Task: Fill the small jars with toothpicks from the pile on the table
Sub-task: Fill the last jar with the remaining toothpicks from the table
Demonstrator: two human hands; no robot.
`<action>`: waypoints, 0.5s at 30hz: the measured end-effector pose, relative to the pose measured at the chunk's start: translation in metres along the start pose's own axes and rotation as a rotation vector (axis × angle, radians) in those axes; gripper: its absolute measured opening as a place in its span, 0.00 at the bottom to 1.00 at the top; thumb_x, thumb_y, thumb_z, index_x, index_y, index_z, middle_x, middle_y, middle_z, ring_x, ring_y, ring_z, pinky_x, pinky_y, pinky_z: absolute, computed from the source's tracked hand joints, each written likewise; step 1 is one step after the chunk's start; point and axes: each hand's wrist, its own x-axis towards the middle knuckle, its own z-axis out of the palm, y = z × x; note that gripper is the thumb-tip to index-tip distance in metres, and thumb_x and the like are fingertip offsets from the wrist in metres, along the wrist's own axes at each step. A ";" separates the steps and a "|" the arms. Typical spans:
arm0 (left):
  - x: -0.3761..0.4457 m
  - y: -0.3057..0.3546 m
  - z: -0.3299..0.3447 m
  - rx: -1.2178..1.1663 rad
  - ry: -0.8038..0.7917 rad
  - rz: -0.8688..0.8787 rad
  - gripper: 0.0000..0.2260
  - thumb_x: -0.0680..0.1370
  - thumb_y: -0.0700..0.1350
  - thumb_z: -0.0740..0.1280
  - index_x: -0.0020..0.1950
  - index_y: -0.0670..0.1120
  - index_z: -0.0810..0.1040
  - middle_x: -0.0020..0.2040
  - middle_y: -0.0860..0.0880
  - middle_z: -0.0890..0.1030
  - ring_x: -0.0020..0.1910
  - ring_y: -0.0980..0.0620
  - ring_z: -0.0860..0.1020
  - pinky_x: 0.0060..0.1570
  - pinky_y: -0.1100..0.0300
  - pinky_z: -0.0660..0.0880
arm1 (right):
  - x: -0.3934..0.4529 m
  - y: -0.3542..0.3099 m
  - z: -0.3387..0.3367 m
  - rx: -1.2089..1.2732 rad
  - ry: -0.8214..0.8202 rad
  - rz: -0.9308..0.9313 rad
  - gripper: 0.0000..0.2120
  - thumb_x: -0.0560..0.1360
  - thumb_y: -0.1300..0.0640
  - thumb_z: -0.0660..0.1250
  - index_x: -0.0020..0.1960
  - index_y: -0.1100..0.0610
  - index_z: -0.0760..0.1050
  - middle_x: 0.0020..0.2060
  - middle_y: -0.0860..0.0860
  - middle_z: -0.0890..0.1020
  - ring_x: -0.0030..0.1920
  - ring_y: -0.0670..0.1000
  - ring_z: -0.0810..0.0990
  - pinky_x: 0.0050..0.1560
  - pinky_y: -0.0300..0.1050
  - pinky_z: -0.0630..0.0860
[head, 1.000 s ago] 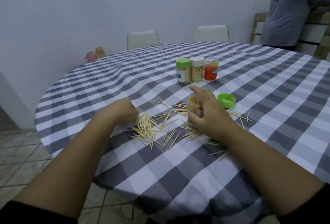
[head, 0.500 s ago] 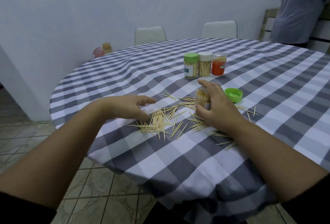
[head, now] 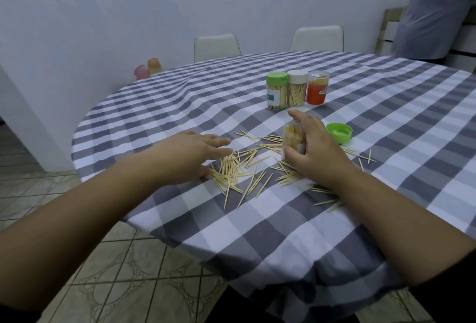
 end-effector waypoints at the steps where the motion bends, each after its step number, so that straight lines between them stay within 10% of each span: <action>1: 0.001 0.003 0.000 0.000 0.000 0.011 0.32 0.80 0.47 0.63 0.77 0.58 0.49 0.78 0.58 0.49 0.76 0.56 0.52 0.73 0.58 0.52 | 0.000 0.000 0.000 -0.001 0.001 -0.001 0.32 0.74 0.56 0.67 0.74 0.47 0.57 0.68 0.50 0.65 0.57 0.43 0.65 0.56 0.43 0.69; 6: 0.006 0.019 0.002 0.088 -0.022 0.142 0.36 0.79 0.36 0.58 0.77 0.54 0.39 0.78 0.55 0.44 0.77 0.56 0.47 0.67 0.66 0.40 | 0.000 0.000 0.000 0.002 -0.003 0.001 0.32 0.74 0.56 0.67 0.74 0.47 0.56 0.68 0.50 0.65 0.57 0.43 0.66 0.56 0.43 0.70; 15: 0.018 0.019 0.017 0.095 0.035 0.179 0.27 0.83 0.40 0.53 0.79 0.50 0.46 0.78 0.50 0.54 0.76 0.52 0.57 0.72 0.60 0.56 | 0.000 -0.001 0.002 0.001 0.011 0.015 0.32 0.74 0.56 0.66 0.74 0.47 0.57 0.67 0.51 0.66 0.59 0.47 0.69 0.56 0.45 0.71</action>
